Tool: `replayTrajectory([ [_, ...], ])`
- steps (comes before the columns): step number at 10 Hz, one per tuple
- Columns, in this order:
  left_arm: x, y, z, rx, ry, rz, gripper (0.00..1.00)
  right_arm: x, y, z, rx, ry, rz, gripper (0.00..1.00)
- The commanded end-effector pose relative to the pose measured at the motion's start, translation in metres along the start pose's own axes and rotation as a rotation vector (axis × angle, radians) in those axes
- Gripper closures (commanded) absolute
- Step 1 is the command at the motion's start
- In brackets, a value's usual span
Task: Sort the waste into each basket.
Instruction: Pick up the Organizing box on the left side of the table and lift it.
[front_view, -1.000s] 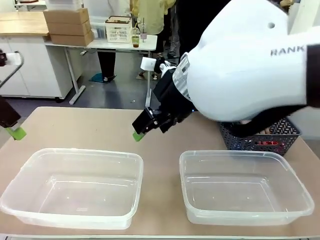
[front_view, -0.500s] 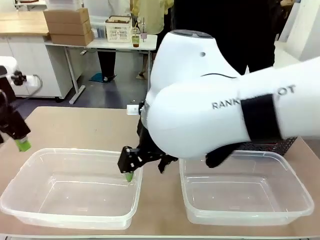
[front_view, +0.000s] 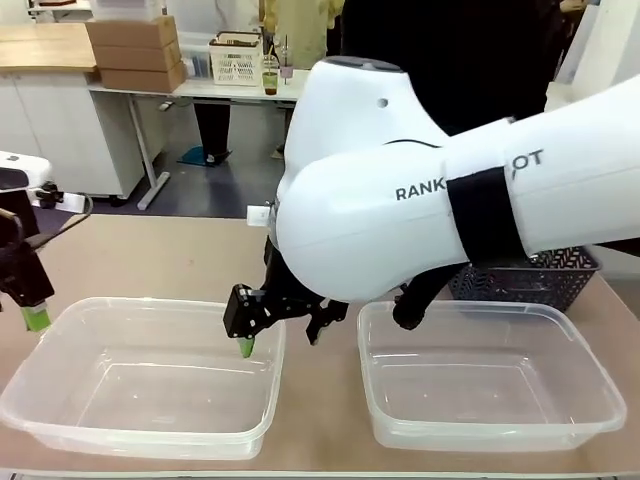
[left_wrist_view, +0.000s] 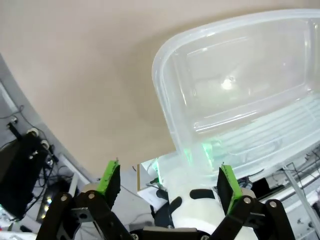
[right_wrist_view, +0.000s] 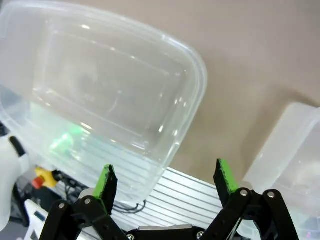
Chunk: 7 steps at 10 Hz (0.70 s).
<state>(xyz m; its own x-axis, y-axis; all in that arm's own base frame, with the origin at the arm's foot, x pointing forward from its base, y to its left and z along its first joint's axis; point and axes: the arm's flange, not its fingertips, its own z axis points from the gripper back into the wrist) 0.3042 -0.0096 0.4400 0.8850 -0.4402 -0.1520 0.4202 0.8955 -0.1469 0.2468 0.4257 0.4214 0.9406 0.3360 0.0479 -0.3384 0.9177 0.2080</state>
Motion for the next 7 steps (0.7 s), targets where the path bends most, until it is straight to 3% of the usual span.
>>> replayTrajectory([
  [1, 0.010, -0.001, -0.023, 0.021, 0.028, 0.046, 0.00, 0.015, 0.020, -0.013, -0.077, 0.096, -0.103, 0.00],
  [2, 0.013, 0.001, -0.049, 0.002, 0.092, 0.082, 0.00, 0.014, 0.018, -0.021, -0.066, 0.122, -0.192, 0.00],
  [5, 0.007, 0.004, -0.080, 0.042, 0.046, 0.113, 0.00, 0.021, 0.019, -0.034, -0.084, 0.096, -0.325, 0.00],
  [7, 0.009, 0.005, -0.088, 0.022, 0.070, 0.107, 0.00, 0.024, 0.019, -0.046, -0.132, 0.113, -0.351, 0.02],
])
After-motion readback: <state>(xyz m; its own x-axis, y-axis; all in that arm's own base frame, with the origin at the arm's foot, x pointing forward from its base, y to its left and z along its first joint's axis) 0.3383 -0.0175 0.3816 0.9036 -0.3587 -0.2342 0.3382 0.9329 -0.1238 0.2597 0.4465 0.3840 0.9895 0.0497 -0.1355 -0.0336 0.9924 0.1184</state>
